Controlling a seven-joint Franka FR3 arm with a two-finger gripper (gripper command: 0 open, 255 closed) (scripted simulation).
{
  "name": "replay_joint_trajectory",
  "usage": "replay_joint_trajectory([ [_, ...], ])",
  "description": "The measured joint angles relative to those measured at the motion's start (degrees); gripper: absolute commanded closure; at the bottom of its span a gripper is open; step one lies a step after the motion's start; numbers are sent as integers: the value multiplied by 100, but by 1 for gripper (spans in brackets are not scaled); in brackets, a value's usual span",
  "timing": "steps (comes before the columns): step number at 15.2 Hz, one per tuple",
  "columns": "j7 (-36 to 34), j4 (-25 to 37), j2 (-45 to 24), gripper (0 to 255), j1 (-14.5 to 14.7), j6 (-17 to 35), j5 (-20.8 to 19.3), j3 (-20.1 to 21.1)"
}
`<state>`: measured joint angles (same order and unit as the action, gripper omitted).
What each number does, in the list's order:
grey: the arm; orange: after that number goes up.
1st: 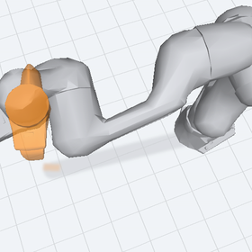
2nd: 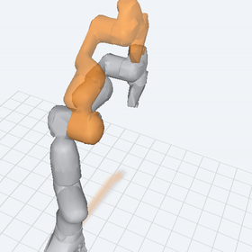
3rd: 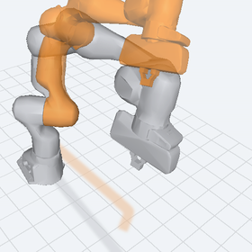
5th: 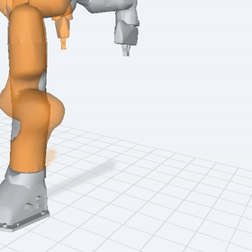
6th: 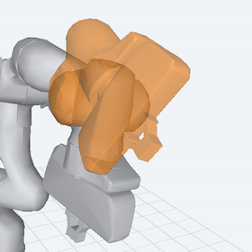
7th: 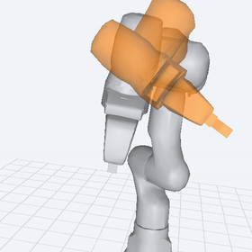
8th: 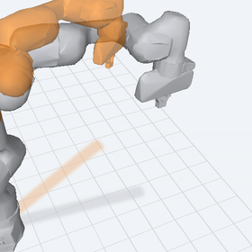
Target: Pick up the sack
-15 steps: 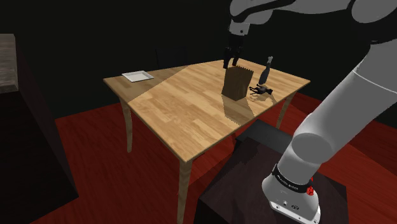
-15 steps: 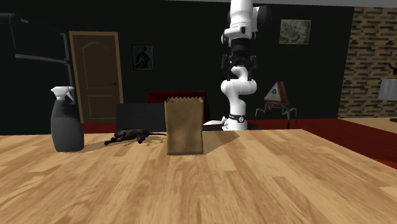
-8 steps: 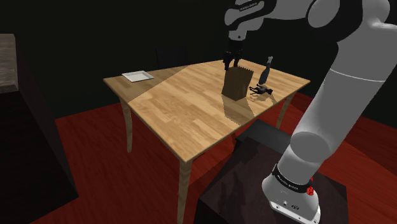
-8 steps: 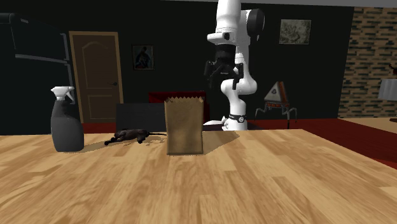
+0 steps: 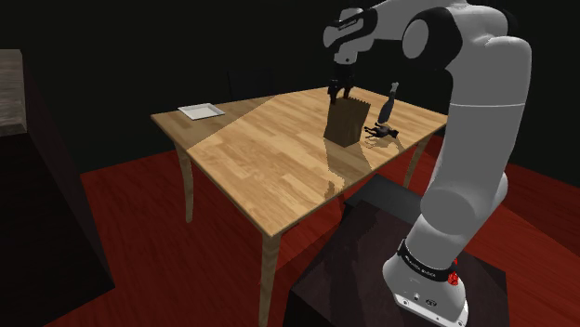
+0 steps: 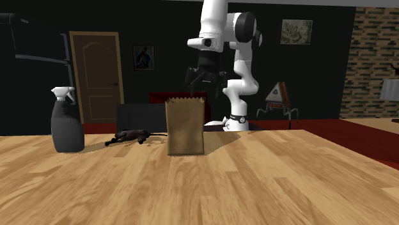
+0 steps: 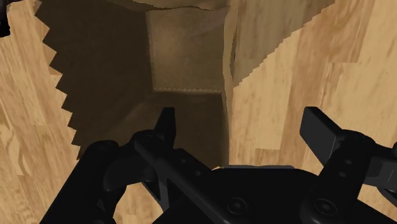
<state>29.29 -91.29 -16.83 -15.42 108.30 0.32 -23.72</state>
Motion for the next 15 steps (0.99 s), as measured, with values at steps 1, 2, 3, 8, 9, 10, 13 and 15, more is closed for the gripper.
replay_joint_trajectory([
  [1,27,-10,-45,0,-26,53,10,-9],
  [2,30,-64,-65,0,-33,127,13,-11],
  [3,31,-95,-97,0,-38,187,23,-8],
  [8,34,-284,-193,255,-51,467,57,4],
  [9,31,-298,-199,255,-50,486,59,6],
  [10,30,-304,-202,255,-49,495,60,7],
  [13,30,-304,-205,255,-49,500,62,8],
  [15,30,-304,-205,255,-50,500,63,8],
])
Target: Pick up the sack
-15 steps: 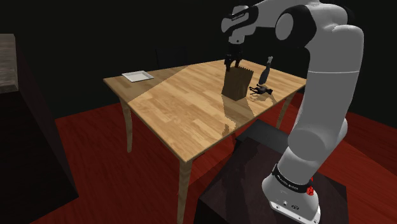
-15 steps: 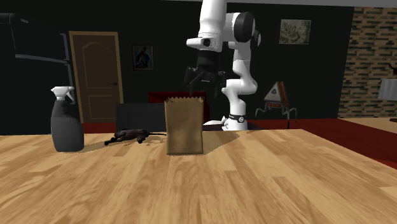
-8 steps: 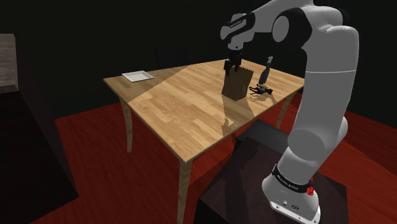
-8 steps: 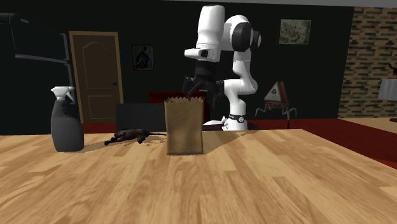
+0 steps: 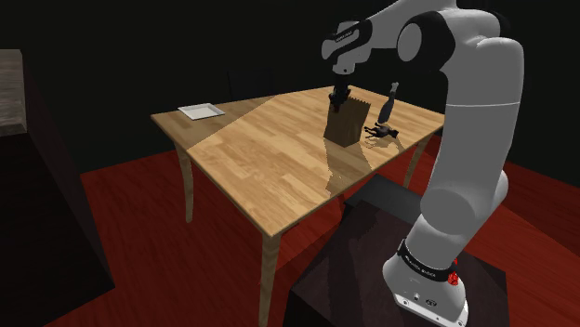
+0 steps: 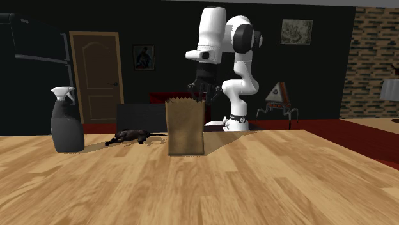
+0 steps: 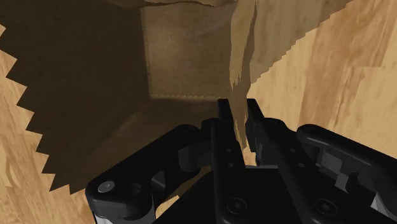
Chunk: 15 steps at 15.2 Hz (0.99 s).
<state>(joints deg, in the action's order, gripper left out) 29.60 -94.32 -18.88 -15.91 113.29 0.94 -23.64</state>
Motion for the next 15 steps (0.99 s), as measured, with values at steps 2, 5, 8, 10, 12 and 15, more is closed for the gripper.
replay_joint_trajectory([
  [2,0,0,0,255,0,1,0,0],
  [5,0,48,34,255,4,-87,-14,-6],
  [8,7,222,57,255,1,-283,-22,-12],
  [10,18,330,80,255,-5,-413,-29,-19],
  [12,25,481,91,255,-9,-572,-33,-23],
  [15,35,702,102,255,-15,-802,-36,-29],
])
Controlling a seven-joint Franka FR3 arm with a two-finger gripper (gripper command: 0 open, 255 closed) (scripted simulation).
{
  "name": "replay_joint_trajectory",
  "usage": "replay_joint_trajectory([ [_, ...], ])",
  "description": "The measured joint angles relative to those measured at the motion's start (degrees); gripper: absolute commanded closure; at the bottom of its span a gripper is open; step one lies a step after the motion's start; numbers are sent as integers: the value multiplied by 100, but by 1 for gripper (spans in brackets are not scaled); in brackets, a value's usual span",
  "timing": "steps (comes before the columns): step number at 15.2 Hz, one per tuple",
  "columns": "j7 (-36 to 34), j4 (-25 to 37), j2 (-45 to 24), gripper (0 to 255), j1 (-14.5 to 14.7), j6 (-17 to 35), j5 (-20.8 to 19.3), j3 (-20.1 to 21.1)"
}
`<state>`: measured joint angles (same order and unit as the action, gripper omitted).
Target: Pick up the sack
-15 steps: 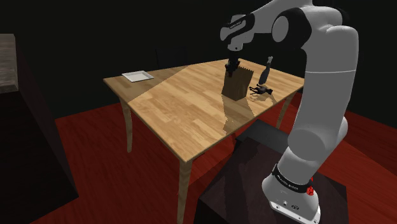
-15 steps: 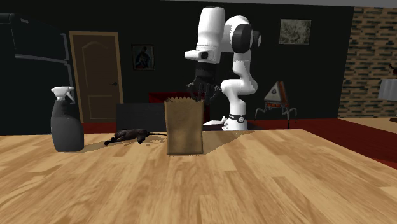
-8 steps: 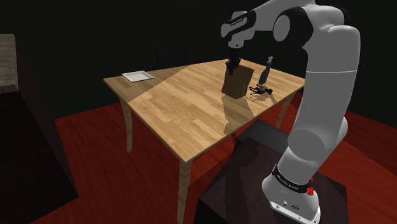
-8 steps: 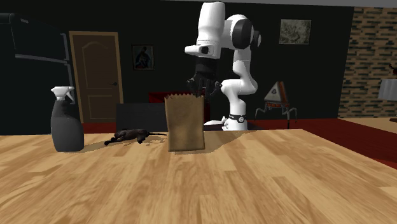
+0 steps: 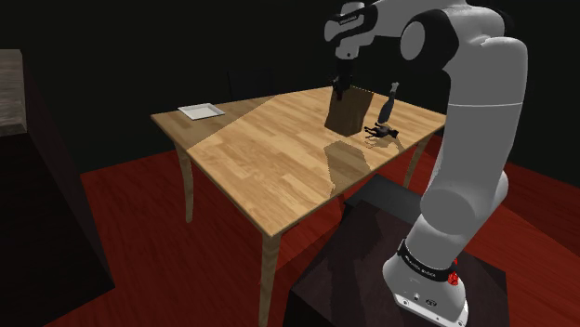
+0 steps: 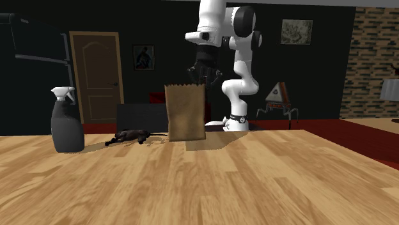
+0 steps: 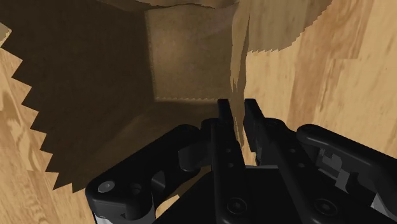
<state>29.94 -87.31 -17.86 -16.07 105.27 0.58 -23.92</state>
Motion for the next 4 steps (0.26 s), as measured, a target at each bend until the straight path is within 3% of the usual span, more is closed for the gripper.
replay_joint_trajectory([
  [4,12,236,24,255,-6,-257,-8,-8],
])
